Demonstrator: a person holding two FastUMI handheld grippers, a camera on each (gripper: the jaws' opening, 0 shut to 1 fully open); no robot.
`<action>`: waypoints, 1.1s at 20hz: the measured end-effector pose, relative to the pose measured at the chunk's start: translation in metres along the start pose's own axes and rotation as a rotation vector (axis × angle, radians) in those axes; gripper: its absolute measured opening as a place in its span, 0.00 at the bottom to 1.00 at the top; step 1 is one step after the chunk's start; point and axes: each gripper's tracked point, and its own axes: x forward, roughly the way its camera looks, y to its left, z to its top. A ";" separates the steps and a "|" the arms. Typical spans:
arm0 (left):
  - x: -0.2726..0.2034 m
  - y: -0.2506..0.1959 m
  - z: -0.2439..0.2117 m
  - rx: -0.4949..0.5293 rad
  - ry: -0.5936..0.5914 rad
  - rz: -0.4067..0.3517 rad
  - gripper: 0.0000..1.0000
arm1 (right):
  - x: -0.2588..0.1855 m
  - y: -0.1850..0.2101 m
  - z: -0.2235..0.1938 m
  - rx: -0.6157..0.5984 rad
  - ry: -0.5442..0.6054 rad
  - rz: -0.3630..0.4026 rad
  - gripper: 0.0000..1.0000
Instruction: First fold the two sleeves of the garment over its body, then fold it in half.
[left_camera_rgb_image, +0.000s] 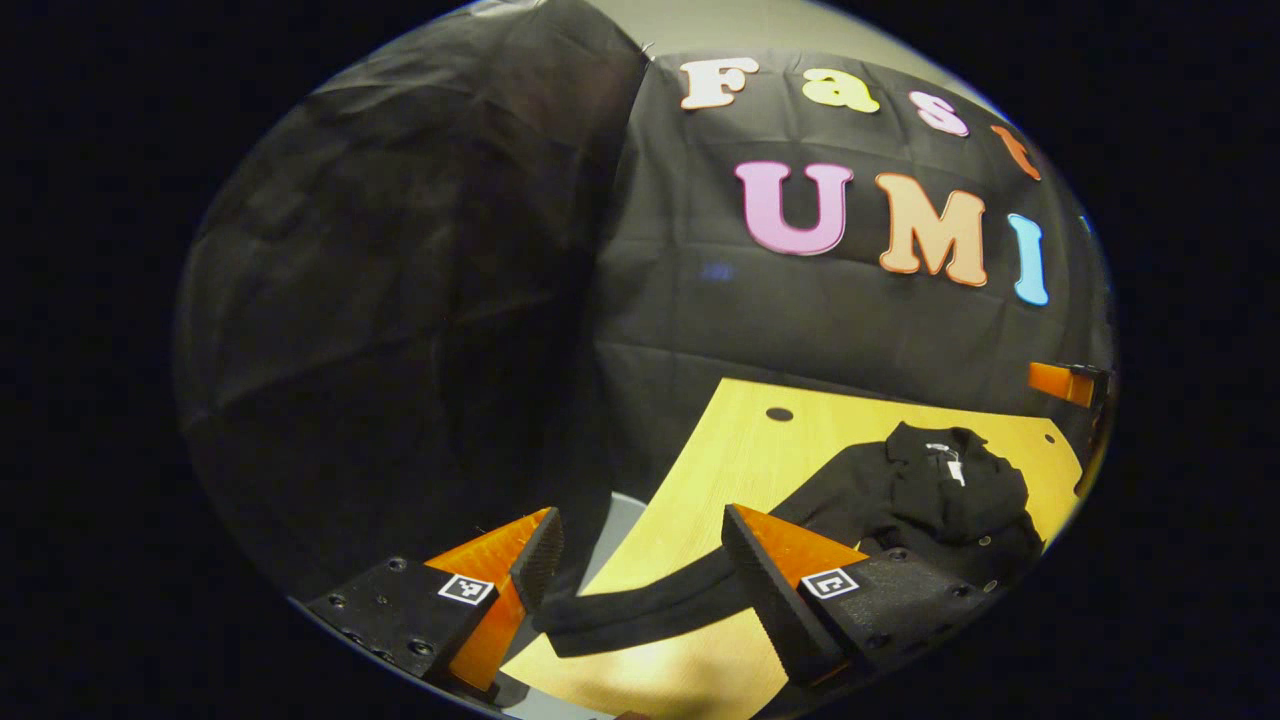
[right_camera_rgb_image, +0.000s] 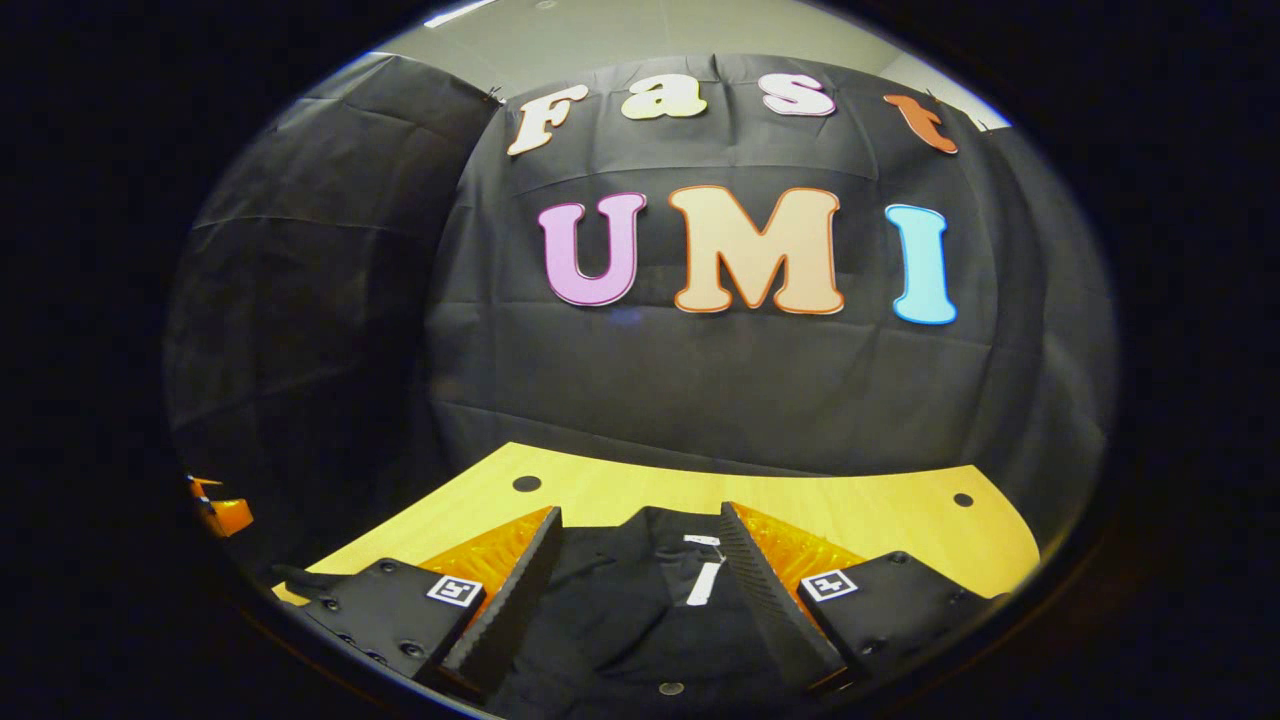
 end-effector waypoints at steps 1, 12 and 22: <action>0.003 0.002 -0.011 -0.017 0.035 0.004 0.95 | -0.003 -0.005 -0.002 -0.005 0.009 -0.011 0.98; 0.030 0.008 -0.113 -0.071 0.304 0.036 0.96 | -0.025 -0.031 -0.025 -0.044 0.071 -0.092 0.98; 0.032 0.011 -0.159 -0.007 0.397 0.043 0.95 | -0.046 -0.045 -0.027 -0.091 0.074 -0.122 0.98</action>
